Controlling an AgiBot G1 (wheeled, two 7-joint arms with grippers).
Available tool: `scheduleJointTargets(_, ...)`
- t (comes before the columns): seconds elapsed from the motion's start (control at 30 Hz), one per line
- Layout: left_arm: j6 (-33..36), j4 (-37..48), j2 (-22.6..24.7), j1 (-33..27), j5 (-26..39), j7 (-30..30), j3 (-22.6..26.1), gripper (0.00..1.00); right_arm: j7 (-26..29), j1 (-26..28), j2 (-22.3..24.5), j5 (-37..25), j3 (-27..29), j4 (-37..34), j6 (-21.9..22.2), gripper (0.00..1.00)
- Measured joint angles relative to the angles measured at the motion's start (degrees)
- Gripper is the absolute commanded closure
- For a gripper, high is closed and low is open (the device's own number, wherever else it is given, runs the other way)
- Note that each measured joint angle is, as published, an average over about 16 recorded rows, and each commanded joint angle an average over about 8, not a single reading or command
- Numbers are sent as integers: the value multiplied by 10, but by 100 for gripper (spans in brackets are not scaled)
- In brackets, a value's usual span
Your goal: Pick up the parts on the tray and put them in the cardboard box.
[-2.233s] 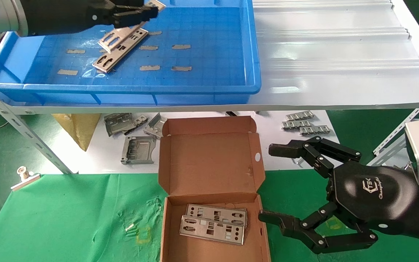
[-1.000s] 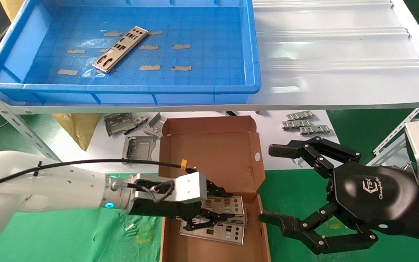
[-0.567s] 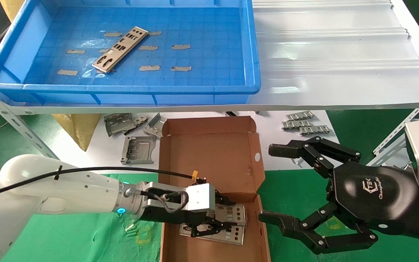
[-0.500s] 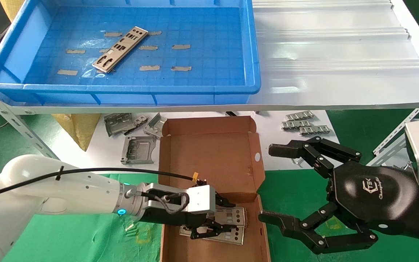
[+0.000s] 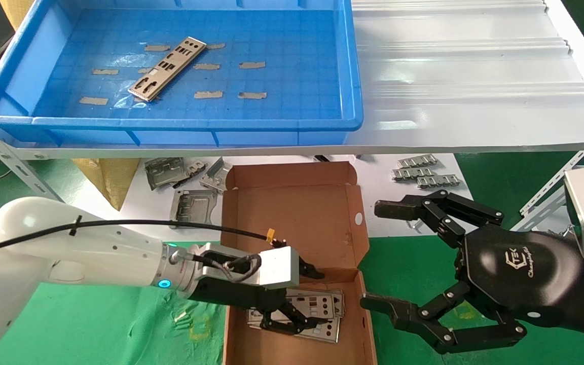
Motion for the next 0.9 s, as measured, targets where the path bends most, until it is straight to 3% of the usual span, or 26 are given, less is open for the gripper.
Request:
scheduleJointTargets(0.5, 94, -39, -54, 40, -145, -50, -64, 0, 0, 0, 0, 0, 0, 0, 0, 0)
scheduleJointTargets(0.9, 99, -53, -71, 54, -165, -60, -80, 0, 0, 0, 0, 0, 0, 0, 0, 0)
